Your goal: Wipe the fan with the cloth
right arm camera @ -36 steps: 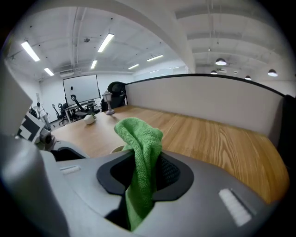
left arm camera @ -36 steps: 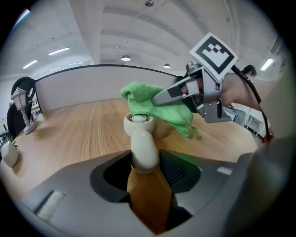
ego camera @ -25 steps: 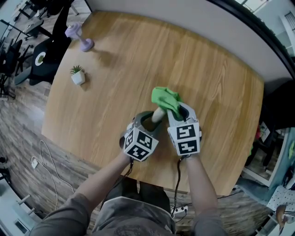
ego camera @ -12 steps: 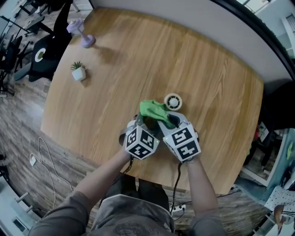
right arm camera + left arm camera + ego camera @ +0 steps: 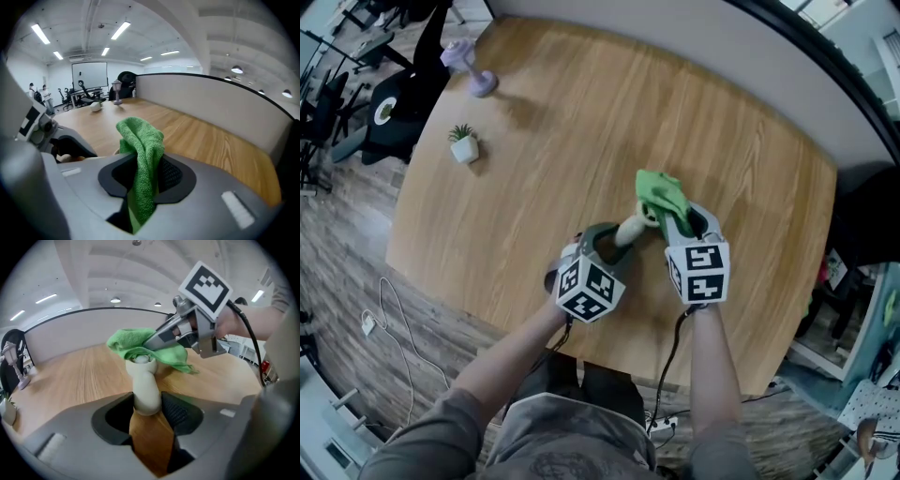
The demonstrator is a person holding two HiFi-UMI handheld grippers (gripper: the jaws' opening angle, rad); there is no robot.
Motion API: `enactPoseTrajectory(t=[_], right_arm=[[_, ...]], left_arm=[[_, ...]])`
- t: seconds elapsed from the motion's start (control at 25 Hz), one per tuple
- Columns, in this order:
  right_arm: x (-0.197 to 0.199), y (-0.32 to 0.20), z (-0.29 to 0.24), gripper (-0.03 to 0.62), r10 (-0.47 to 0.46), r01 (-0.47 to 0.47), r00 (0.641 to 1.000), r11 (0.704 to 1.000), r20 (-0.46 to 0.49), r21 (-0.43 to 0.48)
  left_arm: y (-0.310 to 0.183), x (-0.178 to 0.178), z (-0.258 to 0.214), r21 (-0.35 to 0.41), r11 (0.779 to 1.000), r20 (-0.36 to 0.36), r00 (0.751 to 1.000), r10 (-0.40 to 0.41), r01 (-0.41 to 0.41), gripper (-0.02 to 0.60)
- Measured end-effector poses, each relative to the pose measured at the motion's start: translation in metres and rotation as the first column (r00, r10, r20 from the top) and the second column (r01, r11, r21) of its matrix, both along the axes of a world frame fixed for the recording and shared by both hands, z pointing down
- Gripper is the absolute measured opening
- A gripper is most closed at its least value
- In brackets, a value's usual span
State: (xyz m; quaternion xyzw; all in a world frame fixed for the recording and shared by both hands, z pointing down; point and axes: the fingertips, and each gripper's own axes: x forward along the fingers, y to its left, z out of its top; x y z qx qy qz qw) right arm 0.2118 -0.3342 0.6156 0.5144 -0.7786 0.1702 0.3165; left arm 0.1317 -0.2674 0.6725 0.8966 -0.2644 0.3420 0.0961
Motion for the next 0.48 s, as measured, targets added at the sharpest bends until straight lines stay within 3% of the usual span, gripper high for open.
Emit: enactPoseTrajectory(t=[0.08,0.16,0.48], right_arm=[[0.014,-0.005,-0.001,0.097,0.05,-0.05,0.999,0.999,-0.014,0.017],[0.01,-0.002,-0.001,0.097,0.04,-0.039,0.999,0.999,-0.007,0.016],[-0.061,0.04,0.005,0.097,-0.167,0.172,0.98,0.984,0.108,-0.039]], left_arm=[[0.0,0.0,0.001,0.006,1.0,0.008,1.0,0.002,-0.002,0.189],[0.0,0.0,0.001,0.01,1.0,0.016,1.0,0.003,-0.003,0.189],[0.001,0.003,0.001,0.01,1.0,0.028,1.0,0.013,-0.013,0.189]])
